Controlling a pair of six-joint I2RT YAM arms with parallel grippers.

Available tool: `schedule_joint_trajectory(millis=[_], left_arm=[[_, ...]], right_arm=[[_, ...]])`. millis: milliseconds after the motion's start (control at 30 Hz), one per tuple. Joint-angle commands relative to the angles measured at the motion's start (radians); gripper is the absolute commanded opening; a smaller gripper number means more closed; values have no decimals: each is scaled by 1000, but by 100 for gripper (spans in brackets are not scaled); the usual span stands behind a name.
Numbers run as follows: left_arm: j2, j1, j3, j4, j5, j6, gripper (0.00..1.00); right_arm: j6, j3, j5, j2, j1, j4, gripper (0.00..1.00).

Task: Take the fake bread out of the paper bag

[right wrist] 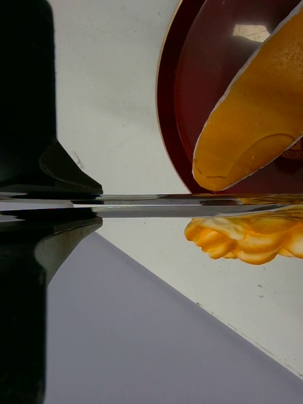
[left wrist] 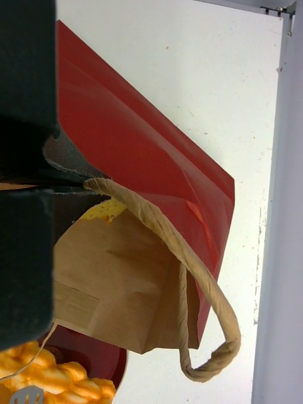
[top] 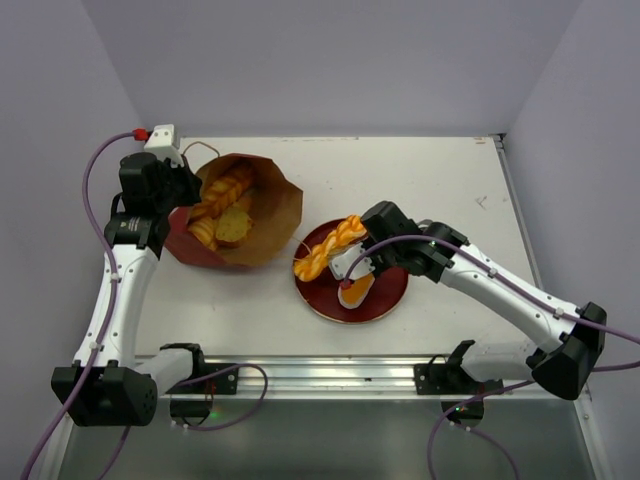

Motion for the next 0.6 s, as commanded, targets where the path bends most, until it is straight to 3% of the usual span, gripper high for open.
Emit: schedule_joint_trajectory(millis=[0, 400, 567], left_arm=[[-26, 9, 25, 19, 28, 6, 0], [-35, 9, 24, 10, 40, 8, 0], [-47, 9, 24, 1, 42, 11, 0]], right_arm=[[-51, 14, 48, 18, 9, 22, 5], [-69, -38, 34, 57, 7, 59, 9], [-66, -55, 40, 72, 4, 77, 17]])
